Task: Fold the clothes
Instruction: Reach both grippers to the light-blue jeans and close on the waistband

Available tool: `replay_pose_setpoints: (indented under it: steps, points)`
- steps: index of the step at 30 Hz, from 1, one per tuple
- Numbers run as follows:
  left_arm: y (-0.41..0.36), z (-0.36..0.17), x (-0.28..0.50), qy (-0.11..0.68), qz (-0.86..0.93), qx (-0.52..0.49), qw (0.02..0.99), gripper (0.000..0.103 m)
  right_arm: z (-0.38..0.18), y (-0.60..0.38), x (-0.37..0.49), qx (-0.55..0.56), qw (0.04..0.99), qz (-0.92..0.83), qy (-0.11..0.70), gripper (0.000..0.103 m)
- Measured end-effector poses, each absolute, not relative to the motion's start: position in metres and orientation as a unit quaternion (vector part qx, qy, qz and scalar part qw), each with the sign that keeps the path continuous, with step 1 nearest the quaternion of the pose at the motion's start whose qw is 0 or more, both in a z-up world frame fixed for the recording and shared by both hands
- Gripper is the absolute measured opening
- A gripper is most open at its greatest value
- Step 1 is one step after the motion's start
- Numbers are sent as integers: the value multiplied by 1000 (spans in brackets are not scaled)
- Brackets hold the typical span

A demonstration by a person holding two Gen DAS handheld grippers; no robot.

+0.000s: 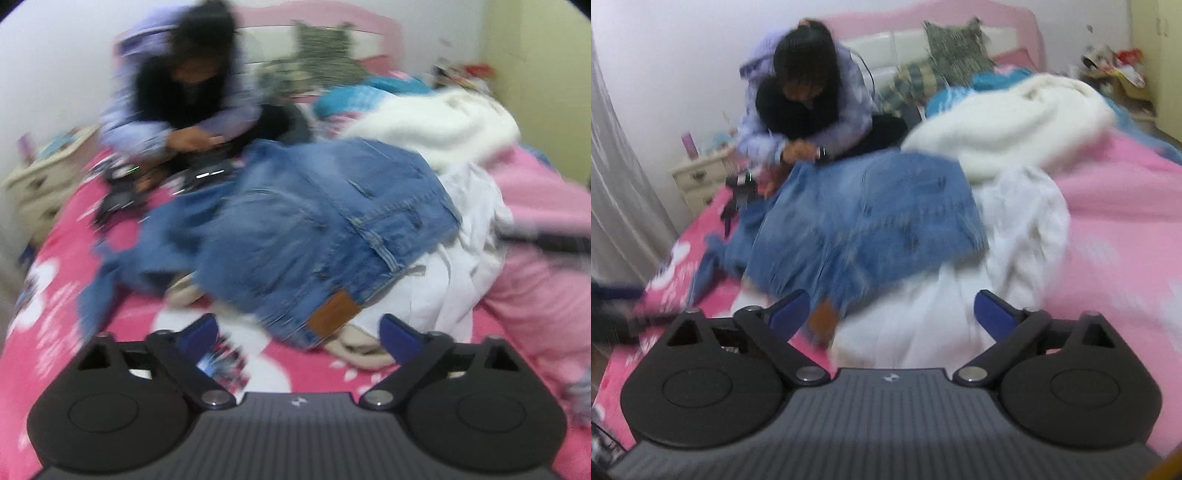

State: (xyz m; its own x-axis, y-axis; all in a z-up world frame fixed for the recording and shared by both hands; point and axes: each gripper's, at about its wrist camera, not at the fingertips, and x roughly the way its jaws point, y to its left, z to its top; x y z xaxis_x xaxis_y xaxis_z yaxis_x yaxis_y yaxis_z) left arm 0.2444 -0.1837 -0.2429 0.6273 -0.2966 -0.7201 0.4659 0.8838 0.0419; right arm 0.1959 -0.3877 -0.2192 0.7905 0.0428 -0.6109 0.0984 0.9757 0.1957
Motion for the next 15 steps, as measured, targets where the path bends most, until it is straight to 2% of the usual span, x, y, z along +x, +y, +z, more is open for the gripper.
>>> replay_pose_setpoints:
  steps: [2, 4, 10, 11, 12, 13, 15]
  points:
    - [-205, -280, 256, 372, -224, 143, 889, 66, -237, -406, 238, 98, 940, -14, 328, 81]
    - [-222, -312, 265, 375, -235, 168, 881, 64, -256, -421, 277, 107, 932, -24, 345, 77]
    - [-257, -370, 282, 337, -254, 244, 873, 64, -296, -459, 342, 185, 908, -17, 375, 78]
    - [-259, -374, 285, 335, -255, 242, 874, 51, -301, -461, 348, 200, 904, -5, 377, 77]
    - [-259, -377, 288, 335, -257, 237, 875, 47, -301, -461, 350, 207, 902, 1, 378, 70]
    - [-256, -375, 287, 337, -256, 226, 877, 47, -299, -460, 349, 211, 901, 3, 378, 63]
    - [-243, -367, 280, 340, -255, 199, 883, 47, -286, -458, 338, 208, 907, -6, 365, 28]
